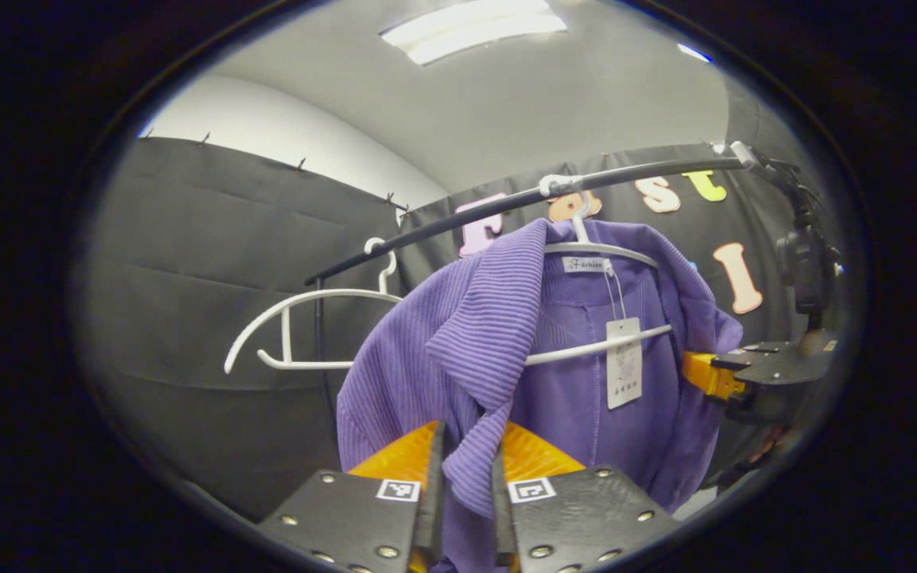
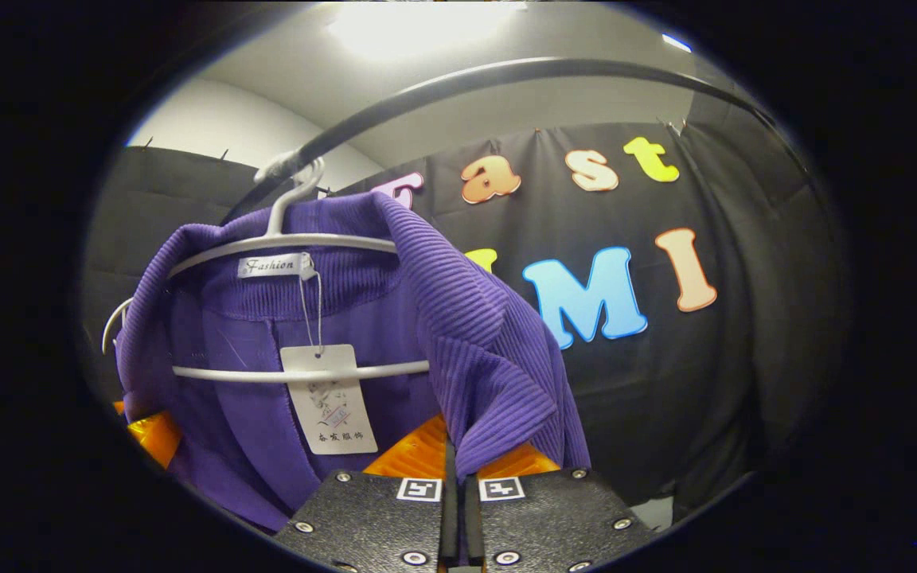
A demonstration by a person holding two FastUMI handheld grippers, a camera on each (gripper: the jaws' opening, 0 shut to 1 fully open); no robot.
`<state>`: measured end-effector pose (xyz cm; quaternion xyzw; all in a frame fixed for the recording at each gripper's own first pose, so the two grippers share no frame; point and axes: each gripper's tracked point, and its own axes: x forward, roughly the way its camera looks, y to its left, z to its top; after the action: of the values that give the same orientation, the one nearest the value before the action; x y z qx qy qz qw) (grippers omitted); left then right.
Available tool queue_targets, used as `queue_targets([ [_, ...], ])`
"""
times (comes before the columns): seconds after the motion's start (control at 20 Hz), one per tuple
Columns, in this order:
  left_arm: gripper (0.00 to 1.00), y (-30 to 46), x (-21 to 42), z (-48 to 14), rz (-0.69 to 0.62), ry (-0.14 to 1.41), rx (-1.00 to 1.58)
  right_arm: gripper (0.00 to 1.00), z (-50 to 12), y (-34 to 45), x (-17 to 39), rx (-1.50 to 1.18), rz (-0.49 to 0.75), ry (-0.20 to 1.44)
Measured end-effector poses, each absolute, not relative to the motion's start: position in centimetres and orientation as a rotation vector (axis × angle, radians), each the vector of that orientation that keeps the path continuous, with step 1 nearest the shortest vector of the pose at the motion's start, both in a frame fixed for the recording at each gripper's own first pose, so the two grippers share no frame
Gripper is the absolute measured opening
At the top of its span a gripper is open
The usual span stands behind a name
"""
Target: Grasp the clothes on the hanger with both hands and then place them into the laundry hamper below.
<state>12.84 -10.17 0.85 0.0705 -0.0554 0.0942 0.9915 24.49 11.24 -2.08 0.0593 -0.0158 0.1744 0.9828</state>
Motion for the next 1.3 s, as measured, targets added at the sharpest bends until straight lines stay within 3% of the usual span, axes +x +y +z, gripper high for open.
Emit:
queue_targets([
  [0.1,0.14,-9.4,12.8,1.2,0.195,-0.115,0.141,0.02,0.0,10.5,23.9,0.110,0.330,-0.102],
  [0.2,0.14,-9.6,12.7,2.0,0.193,-0.127,0.150,0.02,1.7,9.7,24.0,0.115,0.316,-0.152],
  [0.25,0.07,-9.9,12.4,2.4,0.170,-0.139,0.149,0.02,2.5,9.3,24.2,0.114,0.312,-0.169],
  [0.8,0.07,-4.5,9.6,12.7,0.163,-0.231,0.126,0.01,8.1,5.2,26.9,0.086,0.242,-0.278],
  [1.0,0.07,-2.5,10.7,15.4,0.150,-0.255,0.150,0.01,8.5,3.7,29.0,0.085,0.218,-0.277],
  [1.05,0.02,-2.1,11.0,15.6,0.141,-0.249,0.144,0.02,8.4,3.5,29.4,0.088,0.214,-0.275],
  [1.1,0.07,-1.9,11.3,15.8,0.125,-0.246,0.138,0.02,8.2,3.2,29.5,0.089,0.206,-0.274],
  [1.3,0.07,-0.1,12.4,17.4,0.115,-0.242,0.188,0.02,7.0,2.3,30.8,0.113,0.173,-0.236],
])
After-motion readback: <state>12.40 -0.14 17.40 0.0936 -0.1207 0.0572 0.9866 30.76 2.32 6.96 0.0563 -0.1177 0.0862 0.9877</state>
